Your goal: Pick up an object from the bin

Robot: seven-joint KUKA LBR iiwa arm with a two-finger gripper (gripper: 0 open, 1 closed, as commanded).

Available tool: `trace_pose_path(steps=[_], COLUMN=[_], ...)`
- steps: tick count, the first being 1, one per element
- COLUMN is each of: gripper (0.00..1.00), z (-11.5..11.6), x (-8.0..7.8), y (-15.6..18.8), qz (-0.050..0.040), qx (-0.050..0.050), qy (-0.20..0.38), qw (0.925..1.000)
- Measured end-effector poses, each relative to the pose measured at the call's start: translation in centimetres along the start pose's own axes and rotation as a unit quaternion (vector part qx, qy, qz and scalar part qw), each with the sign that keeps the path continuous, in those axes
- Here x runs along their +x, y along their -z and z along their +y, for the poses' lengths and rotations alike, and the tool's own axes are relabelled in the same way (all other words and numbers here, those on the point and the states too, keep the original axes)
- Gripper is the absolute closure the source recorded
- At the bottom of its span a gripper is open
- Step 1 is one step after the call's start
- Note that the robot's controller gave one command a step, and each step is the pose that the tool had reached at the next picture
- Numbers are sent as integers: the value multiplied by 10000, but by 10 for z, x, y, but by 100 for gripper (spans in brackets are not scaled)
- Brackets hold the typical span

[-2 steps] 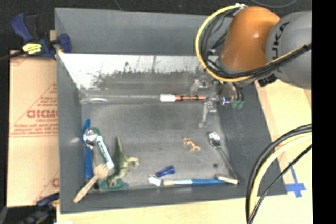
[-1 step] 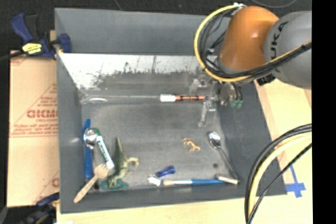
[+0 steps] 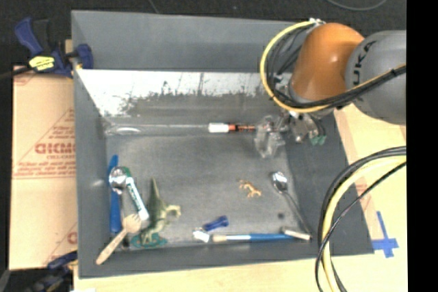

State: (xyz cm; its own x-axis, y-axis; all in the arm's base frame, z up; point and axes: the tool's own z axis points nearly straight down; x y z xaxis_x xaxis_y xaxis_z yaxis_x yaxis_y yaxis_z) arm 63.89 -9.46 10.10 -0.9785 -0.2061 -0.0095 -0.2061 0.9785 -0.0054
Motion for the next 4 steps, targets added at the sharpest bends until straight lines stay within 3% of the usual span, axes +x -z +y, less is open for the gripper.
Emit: trace_pose_path(steps=[1,2,3,4], gripper=[100,100,100,100], z=[0,44,94,-15], x=[0,14,4,-3], y=[0,62,76,49], qz=[-1,-16,-21,-62], qx=[-3,3,-5,31], qy=[-4,803,1110,881], qw=[10000,9968,9938,9961])
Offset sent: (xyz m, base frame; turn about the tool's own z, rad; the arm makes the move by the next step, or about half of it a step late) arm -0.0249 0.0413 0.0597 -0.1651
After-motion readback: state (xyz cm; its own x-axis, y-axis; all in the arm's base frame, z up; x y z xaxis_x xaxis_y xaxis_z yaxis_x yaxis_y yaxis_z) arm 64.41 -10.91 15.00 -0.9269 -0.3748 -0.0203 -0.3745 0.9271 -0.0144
